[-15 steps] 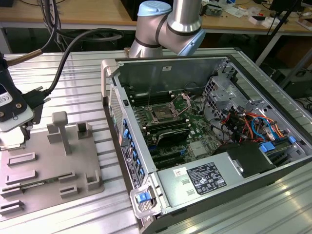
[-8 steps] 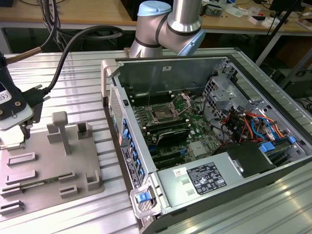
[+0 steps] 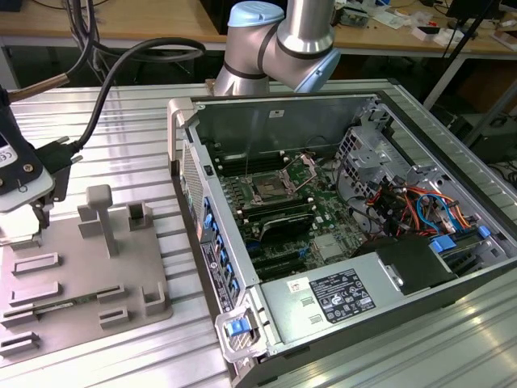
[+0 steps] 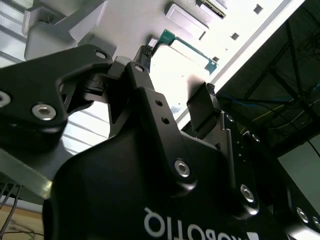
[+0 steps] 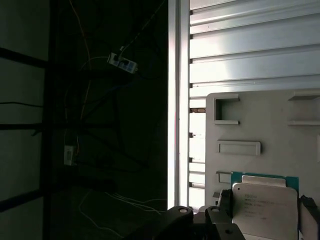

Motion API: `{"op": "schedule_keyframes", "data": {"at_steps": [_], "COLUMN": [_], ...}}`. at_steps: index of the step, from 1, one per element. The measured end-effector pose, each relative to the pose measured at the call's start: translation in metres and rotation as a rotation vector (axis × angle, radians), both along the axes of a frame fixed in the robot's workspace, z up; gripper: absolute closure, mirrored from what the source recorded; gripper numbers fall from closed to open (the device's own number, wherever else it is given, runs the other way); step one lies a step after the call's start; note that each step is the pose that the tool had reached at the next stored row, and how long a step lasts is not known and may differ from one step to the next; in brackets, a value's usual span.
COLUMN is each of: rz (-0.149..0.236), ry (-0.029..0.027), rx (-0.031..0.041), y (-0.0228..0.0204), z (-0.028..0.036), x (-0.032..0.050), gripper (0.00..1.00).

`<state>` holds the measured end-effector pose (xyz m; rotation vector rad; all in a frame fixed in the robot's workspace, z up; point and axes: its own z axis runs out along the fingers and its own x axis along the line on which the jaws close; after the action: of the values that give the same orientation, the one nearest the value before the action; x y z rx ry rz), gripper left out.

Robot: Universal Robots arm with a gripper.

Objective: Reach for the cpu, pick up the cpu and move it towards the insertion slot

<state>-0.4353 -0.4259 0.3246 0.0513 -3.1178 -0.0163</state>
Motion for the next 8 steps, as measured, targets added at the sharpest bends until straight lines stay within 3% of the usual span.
{"op": "schedule_keyframes", "data": {"at_steps": [8], "rz": [0.0], "ry": [0.0002], "rx": [-0.0004], "y": [0.0005], "z": [0.0045], "x": [0.0], "gripper": [0.45]}}
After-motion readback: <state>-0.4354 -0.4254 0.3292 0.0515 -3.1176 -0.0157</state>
